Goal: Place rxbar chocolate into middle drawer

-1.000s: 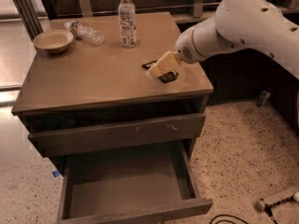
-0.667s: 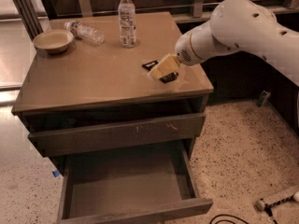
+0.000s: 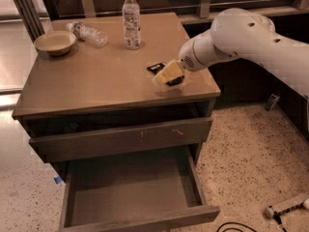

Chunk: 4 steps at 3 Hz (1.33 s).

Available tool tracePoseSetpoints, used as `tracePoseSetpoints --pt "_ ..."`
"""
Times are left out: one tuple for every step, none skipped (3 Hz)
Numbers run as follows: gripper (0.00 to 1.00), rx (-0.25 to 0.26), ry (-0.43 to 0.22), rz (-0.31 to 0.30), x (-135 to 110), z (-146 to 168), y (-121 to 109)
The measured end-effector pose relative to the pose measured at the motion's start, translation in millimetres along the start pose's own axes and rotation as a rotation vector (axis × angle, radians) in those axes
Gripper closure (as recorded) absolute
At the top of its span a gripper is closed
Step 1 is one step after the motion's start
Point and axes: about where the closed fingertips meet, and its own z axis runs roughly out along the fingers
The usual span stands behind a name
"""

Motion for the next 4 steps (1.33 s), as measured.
tracePoseSetpoints --pt "0.0 -0.013 0.001 0.015 1.3 17.4 -0.2" --pt "0.0 -0.029 0.005 0.026 1.9 32.6 1.9" --pt "0.01 -0.043 0.014 0.042 5.4 43.2 4.2" --pt "0.2 -0.054 0.033 0.078 14.2 49.1 6.3"
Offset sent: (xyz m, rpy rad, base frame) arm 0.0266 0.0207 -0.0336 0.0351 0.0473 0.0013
